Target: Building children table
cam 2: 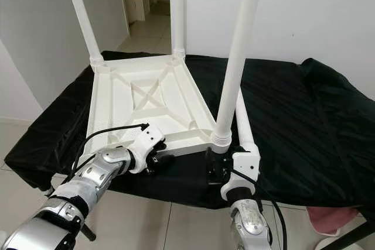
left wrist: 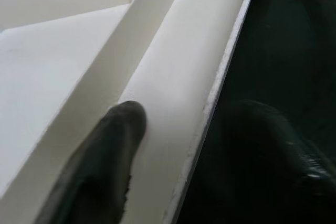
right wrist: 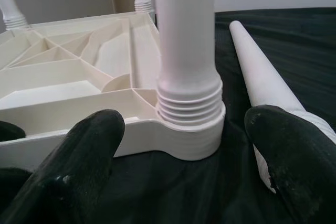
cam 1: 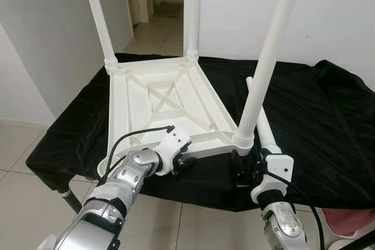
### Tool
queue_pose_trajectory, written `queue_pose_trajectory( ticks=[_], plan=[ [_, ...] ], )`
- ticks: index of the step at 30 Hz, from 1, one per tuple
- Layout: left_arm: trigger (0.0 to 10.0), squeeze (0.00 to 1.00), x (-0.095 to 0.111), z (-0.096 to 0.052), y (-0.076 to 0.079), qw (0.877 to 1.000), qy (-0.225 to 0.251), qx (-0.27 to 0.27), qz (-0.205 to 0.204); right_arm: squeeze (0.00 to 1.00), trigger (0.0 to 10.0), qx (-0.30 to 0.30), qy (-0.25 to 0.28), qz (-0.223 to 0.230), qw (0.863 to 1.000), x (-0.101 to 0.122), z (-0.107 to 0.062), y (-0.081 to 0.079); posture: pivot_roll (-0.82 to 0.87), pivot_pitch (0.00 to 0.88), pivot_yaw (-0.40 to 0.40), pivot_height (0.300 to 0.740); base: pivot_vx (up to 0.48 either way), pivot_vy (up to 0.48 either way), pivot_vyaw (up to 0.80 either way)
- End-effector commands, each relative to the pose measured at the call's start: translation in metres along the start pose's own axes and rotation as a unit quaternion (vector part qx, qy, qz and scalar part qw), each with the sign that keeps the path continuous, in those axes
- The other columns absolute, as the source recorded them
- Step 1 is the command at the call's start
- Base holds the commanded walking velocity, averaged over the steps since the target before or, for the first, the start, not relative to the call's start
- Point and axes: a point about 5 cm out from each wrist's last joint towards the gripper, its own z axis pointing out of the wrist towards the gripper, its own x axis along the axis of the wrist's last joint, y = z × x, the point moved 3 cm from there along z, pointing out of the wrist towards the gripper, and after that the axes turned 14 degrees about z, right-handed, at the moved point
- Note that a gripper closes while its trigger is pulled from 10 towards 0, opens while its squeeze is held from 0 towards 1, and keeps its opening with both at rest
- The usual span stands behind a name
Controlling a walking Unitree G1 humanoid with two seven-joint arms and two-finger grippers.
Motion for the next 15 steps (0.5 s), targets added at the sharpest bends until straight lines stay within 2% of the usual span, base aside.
queue_pose_trajectory(
  ticks=[1, 2, 3, 4, 5, 6, 8, 9, 11, 12, 13, 14, 15],
  plan=[
    [10.0, 1.00, -0.007, -0.005, -0.001, 1.000, -0.013, -0.001, 0.002, 1.00, 10.0, -0.002, -0.005, 0.009, 1.000, -0.004, -0.002, 0.001, -0.07, 0.118, 0.050, 0.740, 0.000, 0.000, 0.00],
    [10.0, 1.00, -0.007, -0.005, -0.001, 1.000, -0.013, -0.001, 0.002, 1.00, 10.0, -0.002, -0.005, 0.009, 1.000, -0.004, -0.002, 0.001, -0.07, 0.118, 0.050, 0.740, 0.000, 0.000, 0.00],
    [10.0, 0.00, -0.001, -0.006, 0.000, 1.000, 0.002, -0.007, 0.001, 1.00, 10.0, -0.003, -0.002, 0.008, 1.000, -0.002, -0.002, 0.002, -0.07, 0.120, 0.052, 0.740, 0.000, 0.000, 0.00],
    [10.0, 0.00, -0.001, -0.006, 0.000, 1.000, 0.002, -0.007, 0.001, 1.00, 10.0, -0.003, -0.002, 0.008, 1.000, -0.002, -0.002, 0.002, -0.07, 0.120, 0.052, 0.740, 0.000, 0.000, 0.00],
    [10.0, 0.00, 0.009, -0.009, 0.001, 0.999, 0.032, -0.019, -0.006, 1.00, 10.0, -0.007, 0.009, 0.006, 1.000, 0.002, -0.002, 0.004, -0.08, 0.123, 0.052, 0.740, 0.000, 0.000, 0.00],
    [10.0, 0.00, 0.009, -0.009, 0.001, 0.999, 0.032, -0.019, -0.006, 1.00, 10.0, -0.007, 0.009, 0.006, 1.000, 0.002, -0.002, 0.004, -0.08, 0.123, 0.052, 0.740, 0.000, 0.000, 0.00],
    [10.0, 0.00, 0.026, -0.014, 0.005, 0.996, 0.084, -0.034, -0.015, 1.00, 10.0, -0.014, 0.025, -0.007, 1.000, 0.010, 0.000, 0.009, -0.08, 0.123, 0.052, 0.740, 0.000, 0.000, 0.00],
    [10.0, 0.00, 0.026, -0.014, 0.005, 0.996, 0.084, -0.034, -0.015, 1.00, 10.0, -0.014, 0.025, -0.007, 1.000, 0.010, 0.000, 0.009, -0.08, 0.123, 0.052, 0.740, 0.000, 0.000, 0.00],
    [10.0, 0.00, 0.040, -0.021, 0.008, 0.991, 0.129, -0.043, -0.010, 1.00, 10.0, -0.031, 0.025, -0.018, 0.999, 0.010, 0.000, 0.018, -0.08, 0.125, 0.052, 0.740, 0.000, 0.000, 0.00],
    [10.0, 0.00, 0.040, -0.021, 0.008, 0.991, 0.129, -0.043, -0.010, 1.00, 10.0, -0.031, 0.025, -0.018, 0.999, 0.010, 0.000, 0.018, -0.08, 0.125, 0.052, 0.740, 0.000, 0.000, 0.00],
    [10.0, 0.00, 0.044, -0.025, 0.011, 0.989, 0.141, -0.049, -0.016, 0.91, 10.0, -0.034, 0.022, -0.022, 0.999, 0.009, 0.000, 0.021, -0.08, 0.126, 0.051, 0.740, 0.000, 0.000, 0.00],
    [10.0, 0.00, 0.047, -0.028, 0.014, 0.986, 0.153, -0.054, -0.027, 0.20, 10.0, -0.036, 0.019, -0.025, 0.999, 0.007, 0.000, 0.023, -0.07, 0.127, 0.050, 0.740, 0.000, 0.000, 0.00],
    [10.0, 0.00, 0.047, -0.028, 0.014, 0.986, 0.153, -0.054, -0.027, 0.20, 10.0, -0.036, 0.019, -0.025, 0.999, 0.007, 0.000, 0.023, -0.07, 0.127, 0.050, 0.740, 0.000, 0.000, 0.00]
  ],
)
